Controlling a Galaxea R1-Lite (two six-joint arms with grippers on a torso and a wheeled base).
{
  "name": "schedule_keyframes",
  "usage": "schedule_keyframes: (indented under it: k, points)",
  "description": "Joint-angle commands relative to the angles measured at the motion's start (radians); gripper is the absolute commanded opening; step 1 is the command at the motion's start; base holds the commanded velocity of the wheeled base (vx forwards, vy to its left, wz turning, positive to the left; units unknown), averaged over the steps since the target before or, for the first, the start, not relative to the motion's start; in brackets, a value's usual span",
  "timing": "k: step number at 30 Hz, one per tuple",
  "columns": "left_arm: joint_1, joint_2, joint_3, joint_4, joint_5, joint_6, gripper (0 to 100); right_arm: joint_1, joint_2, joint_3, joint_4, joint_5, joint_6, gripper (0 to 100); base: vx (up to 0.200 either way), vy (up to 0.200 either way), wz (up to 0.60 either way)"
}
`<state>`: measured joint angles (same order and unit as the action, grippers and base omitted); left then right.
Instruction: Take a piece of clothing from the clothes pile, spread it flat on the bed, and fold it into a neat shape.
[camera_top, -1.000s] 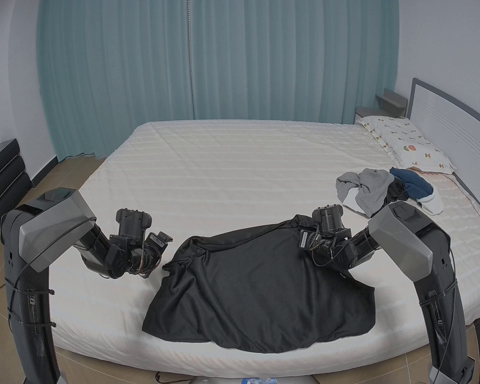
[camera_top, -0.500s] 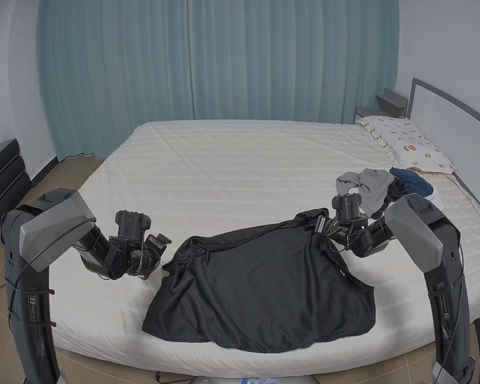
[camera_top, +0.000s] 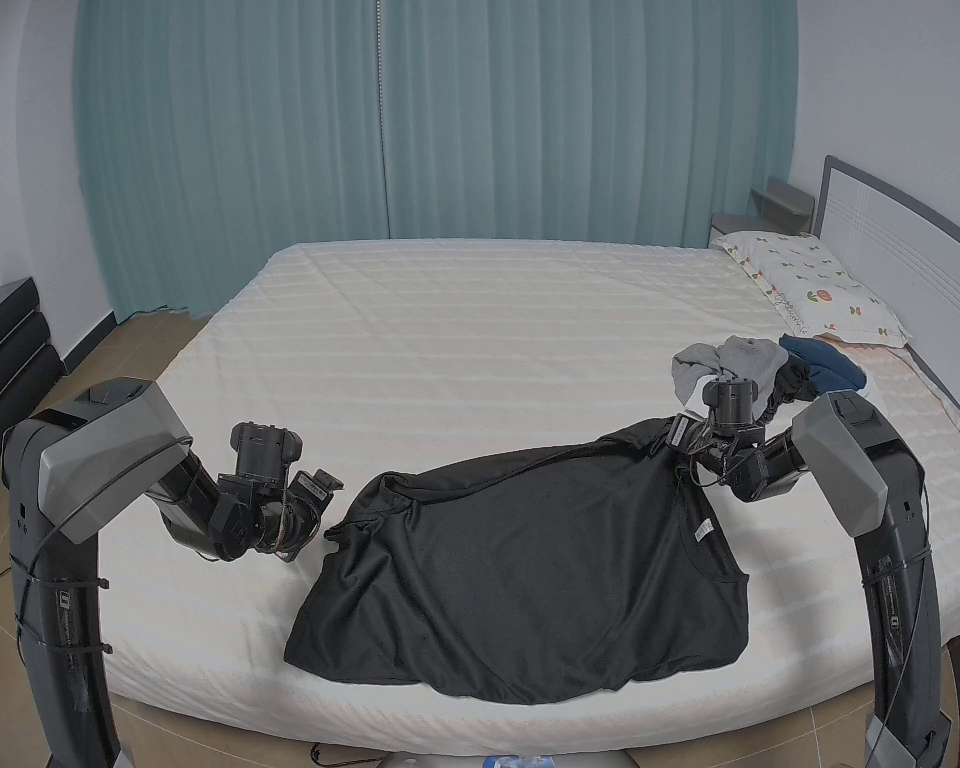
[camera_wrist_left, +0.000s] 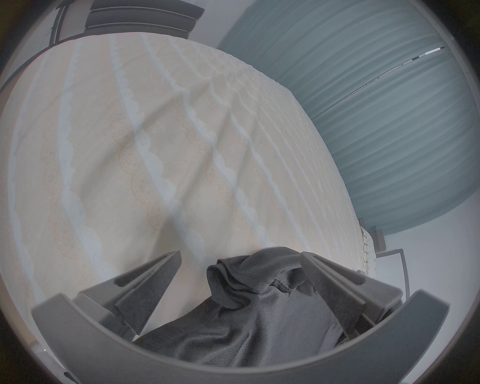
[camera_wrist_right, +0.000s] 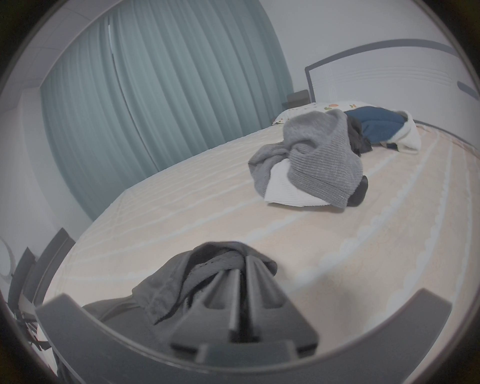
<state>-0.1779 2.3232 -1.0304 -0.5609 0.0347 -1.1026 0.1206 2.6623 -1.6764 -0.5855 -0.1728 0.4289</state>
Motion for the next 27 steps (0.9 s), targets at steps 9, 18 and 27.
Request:
schedule_keyframes:
  k: [9, 18, 27]
  points:
    - [0.000, -0.005, 0.015, -0.001, -0.002, -0.003, 100, -0.042, -0.079, 0.144, -0.013, 0.130, 0.088, 100, 0.000, 0.000, 0.00]
    - [-0.002, -0.033, 0.072, -0.042, -0.012, -0.002, 100, -0.098, -0.163, 0.308, -0.091, 0.165, 0.088, 100, 0.000, 0.000, 0.00]
    - [-0.006, -0.099, 0.170, -0.105, -0.013, 0.006, 100, -0.104, -0.364, 0.684, -0.180, 0.249, 0.248, 100, 0.000, 0.000, 0.00]
